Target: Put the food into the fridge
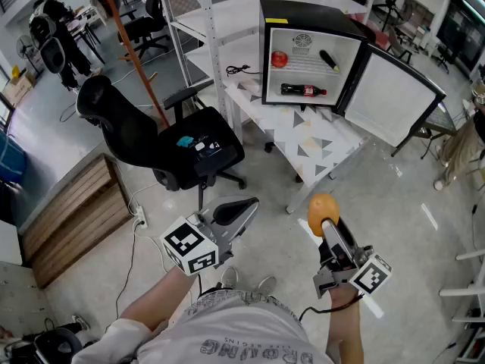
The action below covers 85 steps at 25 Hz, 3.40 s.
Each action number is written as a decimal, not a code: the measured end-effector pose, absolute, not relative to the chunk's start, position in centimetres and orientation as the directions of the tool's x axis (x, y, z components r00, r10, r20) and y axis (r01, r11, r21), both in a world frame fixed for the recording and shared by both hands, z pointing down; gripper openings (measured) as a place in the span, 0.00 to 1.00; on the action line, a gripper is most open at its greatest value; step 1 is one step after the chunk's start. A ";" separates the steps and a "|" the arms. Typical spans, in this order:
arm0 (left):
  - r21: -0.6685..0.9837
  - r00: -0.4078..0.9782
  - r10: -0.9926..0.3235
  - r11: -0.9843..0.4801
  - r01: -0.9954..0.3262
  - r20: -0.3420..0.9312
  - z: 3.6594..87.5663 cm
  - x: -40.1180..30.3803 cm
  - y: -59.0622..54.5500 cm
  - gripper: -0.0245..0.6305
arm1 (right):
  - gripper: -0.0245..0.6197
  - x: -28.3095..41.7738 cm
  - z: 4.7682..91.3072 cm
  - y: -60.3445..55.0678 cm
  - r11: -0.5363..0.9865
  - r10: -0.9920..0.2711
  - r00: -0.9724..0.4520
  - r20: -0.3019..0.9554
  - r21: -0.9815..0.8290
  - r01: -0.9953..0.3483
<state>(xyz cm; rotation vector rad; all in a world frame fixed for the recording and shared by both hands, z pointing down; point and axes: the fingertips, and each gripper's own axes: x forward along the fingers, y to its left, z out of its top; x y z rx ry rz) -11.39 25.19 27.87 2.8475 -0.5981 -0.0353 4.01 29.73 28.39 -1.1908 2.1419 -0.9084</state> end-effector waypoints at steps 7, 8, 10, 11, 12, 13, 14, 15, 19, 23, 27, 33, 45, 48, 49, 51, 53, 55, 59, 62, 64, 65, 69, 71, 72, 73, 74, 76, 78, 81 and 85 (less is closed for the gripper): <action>0.231 0.915 -0.403 -0.888 -0.397 0.022 28.0 -11.0 25.3 0.05 | 0.45 4.6 28.8 29.7 0.361 -0.884 -0.460 -0.081 -0.742 -0.565; 0.231 0.915 -0.403 -0.888 -0.397 0.024 28.0 -10.9 25.3 0.05 | 0.45 4.7 28.8 29.6 0.360 -0.886 -0.456 -0.082 -0.740 -0.567; 0.232 0.915 -0.402 -0.888 -0.397 0.028 28.2 -10.7 25.4 0.05 | 0.45 5.0 28.8 29.6 0.361 -0.888 -0.452 -0.084 -0.738 -0.571; 0.232 0.915 -0.402 -0.888 -0.397 0.030 28.3 -10.6 25.5 0.05 | 0.45 5.1 28.9 29.7 0.360 -0.888 -0.452 -0.083 -0.736 -0.573; 0.232 0.915 -0.402 -0.888 -0.398 0.032 28.3 -10.5 25.5 0.05 | 0.45 5.2 29.1 29.7 0.359 -0.888 -0.453 -0.079 -0.734 -0.576; 0.232 0.915 -0.402 -0.887 -0.398 0.033 28.4 -10.3 25.6 0.05 | 0.45 5.3 29.2 29.8 0.356 -0.889 -0.452 -0.074 -0.732 -0.580; 0.232 0.915 -0.403 -0.887 -0.399 0.034 28.4 -10.2 25.7 0.05 | 0.45 5.5 29.3 29.9 0.354 -0.890 -0.451 -0.069 -0.729 -0.587; 0.232 0.914 -0.404 -0.887 -0.400 0.034 28.5 -10.1 25.9 0.05 | 0.45 5.6 29.3 30.0 0.351 -0.891 -0.449 -0.064 -0.723 -0.595; 0.232 0.913 -0.406 -0.885 -0.403 0.034 28.4 -9.2 26.5 0.05 | 0.45 6.2 29.5 30.6 0.350 -0.891 -0.453 -0.043 -0.700 -0.622; 0.227 0.909 -0.415 -0.883 -0.411 0.030 28.3 -8.1 27.4 0.05 | 0.45 7.2 29.6 31.3 0.358 -0.886 -0.461 -0.039 -0.691 -0.629; 0.218 0.902 -0.432 -0.878 -0.426 0.022 28.2 -7.2 28.4 0.05 | 0.45 8.5 29.6 32.3 0.371 -0.880 -0.473 -0.041 -0.681 -0.631; 0.211 0.890 -0.455 -0.869 -0.447 0.013 28.1 -6.1 29.7 0.05 | 0.45 9.9 29.6 33.3 0.389 -0.870 -0.492 -0.041 -0.670 -0.632; 0.205 0.881 -0.472 -0.860 -0.467 0.027 28.3 -5.3 29.8 0.05 | 0.45 11.1 30.5 33.3 0.390 -0.863 -0.504 -0.037 -0.683 -0.618; 0.212 0.879 -0.475 -0.857 -0.470 0.029 28.6 -5.1 29.1 0.05 | 0.45 11.3 30.7 32.6 0.390 -0.862 -0.507 -0.033 -0.683 -0.618; 0.213 0.879 -0.476 -0.856 -0.471 0.030 28.7 -5.0 28.9 0.05 | 0.45 11.4 30.8 32.4 0.390 -0.861 -0.508 -0.032 -0.682 -0.619; 0.214 0.879 -0.476 -0.856 -0.471 0.030 29.0 -4.7 28.4 0.05 | 0.45 11.6 30.9 31.9 0.392 -0.860 -0.510 -0.030 -0.680 -0.620; 0.216 0.879 -0.477 -0.856 -0.470 0.025 29.2 -4.5 27.8 0.05 | 0.45 11.7 31.0 31.4 0.395 -0.859 -0.511 -0.030 -0.675 -0.623; 0.216 0.879 -0.476 -0.857 -0.468 0.021 29.3 -4.2 27.1 0.05 | 0.45 12.0 31.2 30.8 0.396 -0.859 -0.511 -0.031 -0.672 -0.626; 0.215 0.879 -0.477 -0.857 -0.469 0.017 29.6 -3.8 25.6 0.05 | 0.45 12.5 31.4 29.3 0.396 -0.859 -0.511 -0.028 -0.670 -0.628; 0.217 0.876 -0.482 -0.854 -0.473 0.017 30.0 -3.7 24.0 0.05 | 0.45 12.7 31.8 27.7 0.396 -0.858 -0.513 -0.027 -0.670 -0.628; 0.221 0.875 -0.483 -0.852 -0.475 0.021 30.5 -3.6 22.7 0.05 | 0.45 12.8 32.2 26.5 0.394 -0.858 -0.512 -0.025 -0.672 -0.627; 0.223 0.876 -0.482 -0.851 -0.475 0.023 30.7 -3.6 22.0 0.05 | 0.45 12.8 32.3 25.8 0.392 -0.859 -0.512 -0.024 -0.673 -0.627; 0.233 0.878 -0.478 -0.850 -0.471 0.032 31.4 -3.2 19.0 0.05 | 0.45 13.0 33.1 22.9 0.380 -0.860 -0.510 -0.006 -0.674 -0.633; 0.242 0.879 -0.475 -0.849 -0.469 0.037 31.9 -3.0 17.4 0.05 | 0.45 13.2 33.5 21.4 0.373 -0.861 -0.509 0.000 -0.681 -0.630; 0.245 0.880 -0.474 -0.849 -0.468 0.039 32.1 -2.9 16.5 0.05 | 0.45 13.2 33.7 20.6 0.370 -0.861 -0.509 0.002 -0.684 -0.629; 0.248 0.881 -0.472 -0.849 -0.467 0.041 32.4 -2.8 15.7 0.05 | 0.45 13.3 33.8 19.8 0.369 -0.861 -0.509 0.005 -0.683 -0.631; 0.249 0.881 -0.471 -0.849 -0.466 0.043 32.6 -2.7 14.9 0.05 | 0.45 13.4 34.0 19.0 0.369 -0.861 -0.508 0.009 -0.678 -0.636; 0.251 0.882 -0.468 -0.849 -0.464 0.048 32.9 -2.5 13.2 0.05 | 0.45 13.6 34.3 17.4 0.366 -0.862 -0.507 0.016 -0.672 -0.644; 0.258 0.883 -0.466 -0.848 -0.463 0.055 33.3 -2.4 11.7 0.05 | 0.45 13.8 34.5 15.9 0.360 -0.863 -0.505 0.022 -0.675 -0.644; 0.274 0.883 -0.464 -0.842 -0.464 0.068 33.9 -2.5 9.5 0.05 | 0.45 13.9 35.0 13.9 0.343 -0.865 -0.501 0.036 -0.685 -0.643; 0.280 0.885 -0.459 -0.841 -0.462 0.082 34.5 -2.6 6.2 0.05 | 0.45 14.2 35.4 10.6 0.328 -0.870 -0.491 0.045 -0.689 -0.646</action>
